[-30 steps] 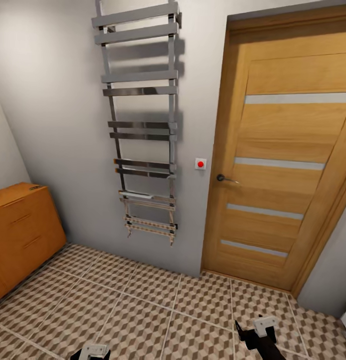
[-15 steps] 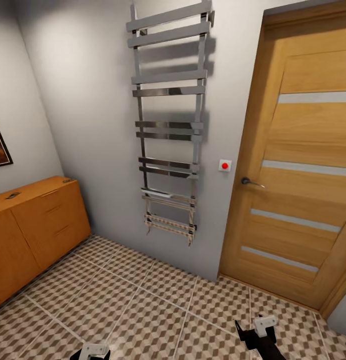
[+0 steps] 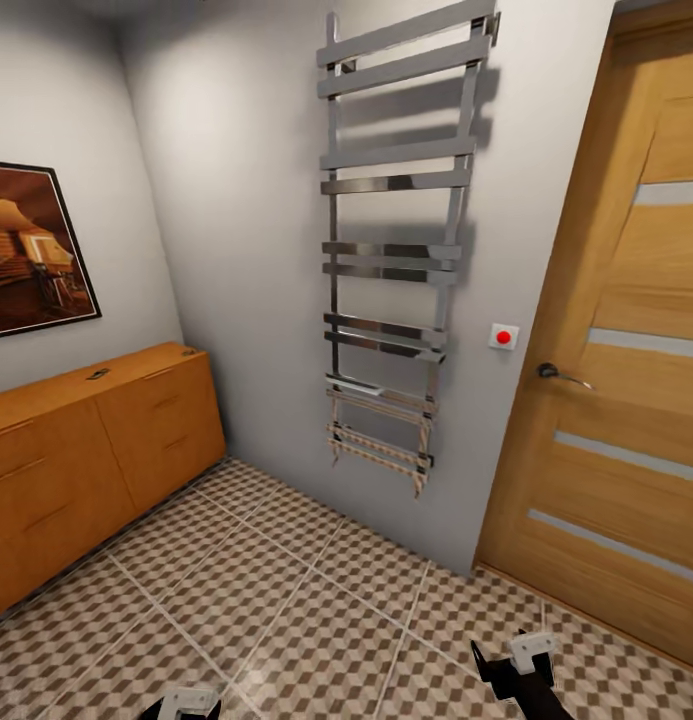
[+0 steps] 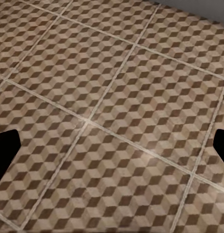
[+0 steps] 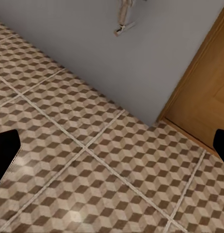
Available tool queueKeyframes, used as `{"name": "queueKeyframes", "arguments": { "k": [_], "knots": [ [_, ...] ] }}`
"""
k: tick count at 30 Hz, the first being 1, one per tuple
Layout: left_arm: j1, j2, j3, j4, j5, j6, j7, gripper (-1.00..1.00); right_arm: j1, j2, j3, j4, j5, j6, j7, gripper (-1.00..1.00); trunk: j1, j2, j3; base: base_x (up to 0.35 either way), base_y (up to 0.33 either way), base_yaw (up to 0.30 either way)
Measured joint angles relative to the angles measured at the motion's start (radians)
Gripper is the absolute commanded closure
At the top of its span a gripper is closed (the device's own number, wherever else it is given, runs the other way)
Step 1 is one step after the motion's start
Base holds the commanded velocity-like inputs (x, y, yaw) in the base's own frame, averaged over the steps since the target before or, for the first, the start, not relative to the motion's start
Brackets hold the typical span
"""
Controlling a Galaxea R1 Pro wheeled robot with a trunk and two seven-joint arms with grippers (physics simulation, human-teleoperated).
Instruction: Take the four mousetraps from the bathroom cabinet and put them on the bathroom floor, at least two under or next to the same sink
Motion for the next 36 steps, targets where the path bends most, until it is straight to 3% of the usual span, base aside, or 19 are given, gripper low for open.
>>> {"name": "queueKeyframes", "arguments": {
  "k": [14, 36],
  "knots": [
    [0.0, 0.0, 0.001, 0.001, 0.0, 0.0, 0.0, -1.0, 0.0, -0.001, 0.001, 0.0, 0.0, 0.0, 0.001, -1.0, 0.0, 0.0, 0.0, 0.022, 0.197, 0.261],
    [0.0, 0.0, 0.0, 0.001, 0.0, 0.0, 0.0, -1.0, 0.0, -0.002, 0.001, -0.001, 0.0, -0.001, 0.003, -1.0, 0.0, 0.0, 0.0, 0.215, 0.214, 0.012]
  ]
}}
